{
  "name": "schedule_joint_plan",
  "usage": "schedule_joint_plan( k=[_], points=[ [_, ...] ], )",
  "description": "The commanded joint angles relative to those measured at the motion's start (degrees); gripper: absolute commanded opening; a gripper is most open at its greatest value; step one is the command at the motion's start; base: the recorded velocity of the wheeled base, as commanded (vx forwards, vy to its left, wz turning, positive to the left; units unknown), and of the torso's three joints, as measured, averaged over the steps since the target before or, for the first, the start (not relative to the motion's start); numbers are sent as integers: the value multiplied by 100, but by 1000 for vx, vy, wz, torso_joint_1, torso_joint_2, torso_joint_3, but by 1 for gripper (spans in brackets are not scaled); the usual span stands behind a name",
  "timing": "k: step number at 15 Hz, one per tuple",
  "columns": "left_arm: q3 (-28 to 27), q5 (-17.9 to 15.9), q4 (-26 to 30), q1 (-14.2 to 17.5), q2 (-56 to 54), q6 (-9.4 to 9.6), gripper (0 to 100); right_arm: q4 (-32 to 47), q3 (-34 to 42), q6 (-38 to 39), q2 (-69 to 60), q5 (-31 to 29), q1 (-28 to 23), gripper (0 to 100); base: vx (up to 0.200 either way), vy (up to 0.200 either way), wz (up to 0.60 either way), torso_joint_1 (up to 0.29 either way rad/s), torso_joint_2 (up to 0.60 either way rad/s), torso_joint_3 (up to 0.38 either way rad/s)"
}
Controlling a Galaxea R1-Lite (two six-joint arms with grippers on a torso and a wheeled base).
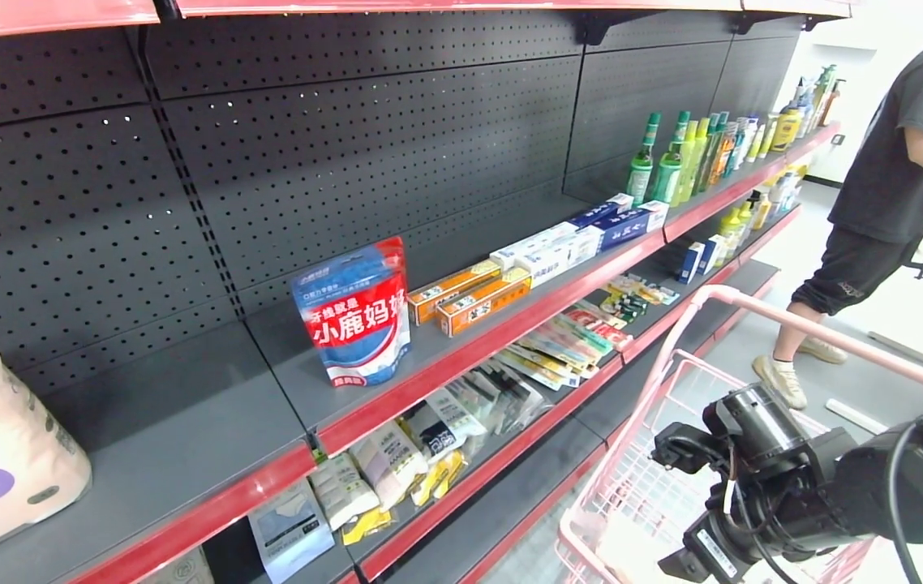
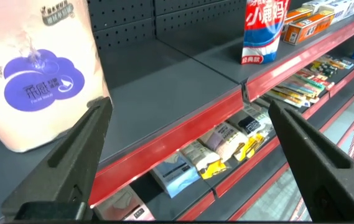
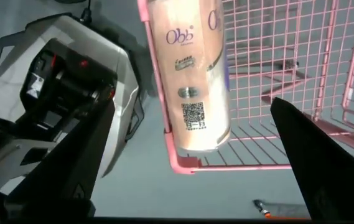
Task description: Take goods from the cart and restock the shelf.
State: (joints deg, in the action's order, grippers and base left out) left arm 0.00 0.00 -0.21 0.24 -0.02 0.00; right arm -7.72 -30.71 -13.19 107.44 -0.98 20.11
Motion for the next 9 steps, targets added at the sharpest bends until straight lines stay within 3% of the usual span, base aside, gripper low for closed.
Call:
schedule_joint_plan(
  k=[1,9],
  points=[
    [0,0,3,2,2,0,100,-11,3,1,76,1,80,100,0,0,0,-115,232,129],
    [0,0,-6,2,2,0,100,-2,-41,9,85,1,353,100,0,0,0,-140,316,178]
  ],
)
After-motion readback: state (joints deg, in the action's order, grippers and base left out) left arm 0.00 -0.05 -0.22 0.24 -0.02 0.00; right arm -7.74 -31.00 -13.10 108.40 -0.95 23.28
